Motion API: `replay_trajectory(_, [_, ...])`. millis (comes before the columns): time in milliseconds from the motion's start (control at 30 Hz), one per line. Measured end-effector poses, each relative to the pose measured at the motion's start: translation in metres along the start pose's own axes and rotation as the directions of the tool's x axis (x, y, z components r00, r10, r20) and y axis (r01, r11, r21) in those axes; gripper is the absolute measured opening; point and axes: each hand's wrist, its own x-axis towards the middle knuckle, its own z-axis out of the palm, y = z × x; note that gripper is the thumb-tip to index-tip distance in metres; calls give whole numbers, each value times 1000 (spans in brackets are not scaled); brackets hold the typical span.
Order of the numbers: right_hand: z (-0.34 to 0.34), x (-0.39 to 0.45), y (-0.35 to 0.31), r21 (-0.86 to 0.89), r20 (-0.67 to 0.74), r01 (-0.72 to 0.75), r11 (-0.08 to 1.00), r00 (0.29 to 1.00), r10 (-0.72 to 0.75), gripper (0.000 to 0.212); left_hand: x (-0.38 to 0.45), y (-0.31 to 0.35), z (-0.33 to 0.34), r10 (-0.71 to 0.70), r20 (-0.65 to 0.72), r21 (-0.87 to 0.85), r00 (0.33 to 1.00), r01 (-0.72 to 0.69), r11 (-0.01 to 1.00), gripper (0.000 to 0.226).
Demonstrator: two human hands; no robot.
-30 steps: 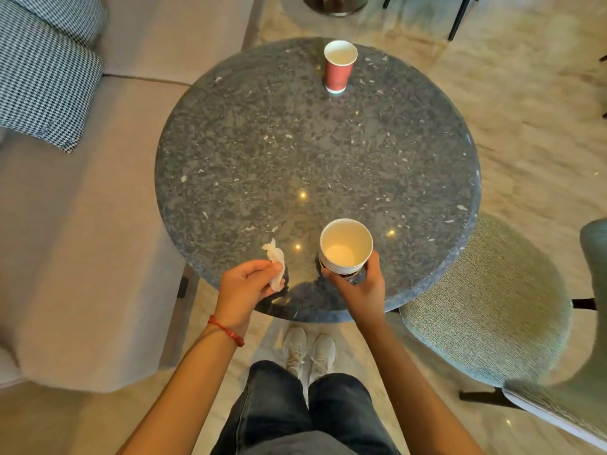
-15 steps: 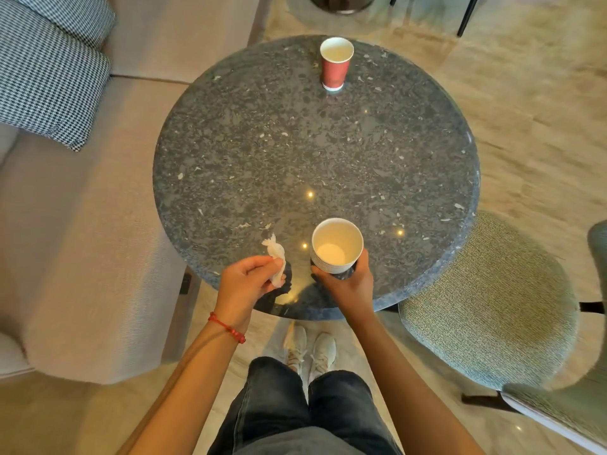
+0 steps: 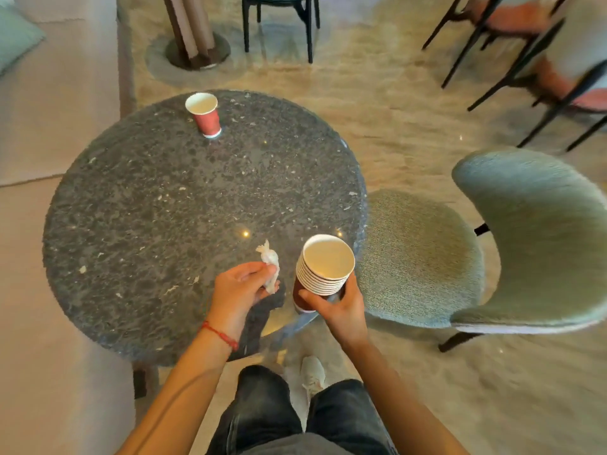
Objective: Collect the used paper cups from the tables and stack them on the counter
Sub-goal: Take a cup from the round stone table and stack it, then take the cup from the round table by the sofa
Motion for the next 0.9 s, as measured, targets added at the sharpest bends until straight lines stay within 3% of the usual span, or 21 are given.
replay_trajectory(67, [-7, -12, -1, 72, -113, -15, 997, 993, 23, 57, -1, 4, 9, 11, 98, 41, 995, -15, 999, 5])
replay_trajectory(300, [-29, -62, -8, 216, -427, 34, 976, 902, 63, 52, -14, 10, 32, 14, 421, 201, 907, -108, 974, 26])
replay_trajectory(633, [-84, -147, -2, 257, -774, 144, 956, 622, 114, 50, -65, -19, 110, -113, 722, 283, 683, -142, 949, 18])
replay_trajectory(900, [-148, -217, 19, 258, -901, 204, 944, 403, 159, 50, -134, -71, 181, -232, 823, 384, 519, -206, 900, 15])
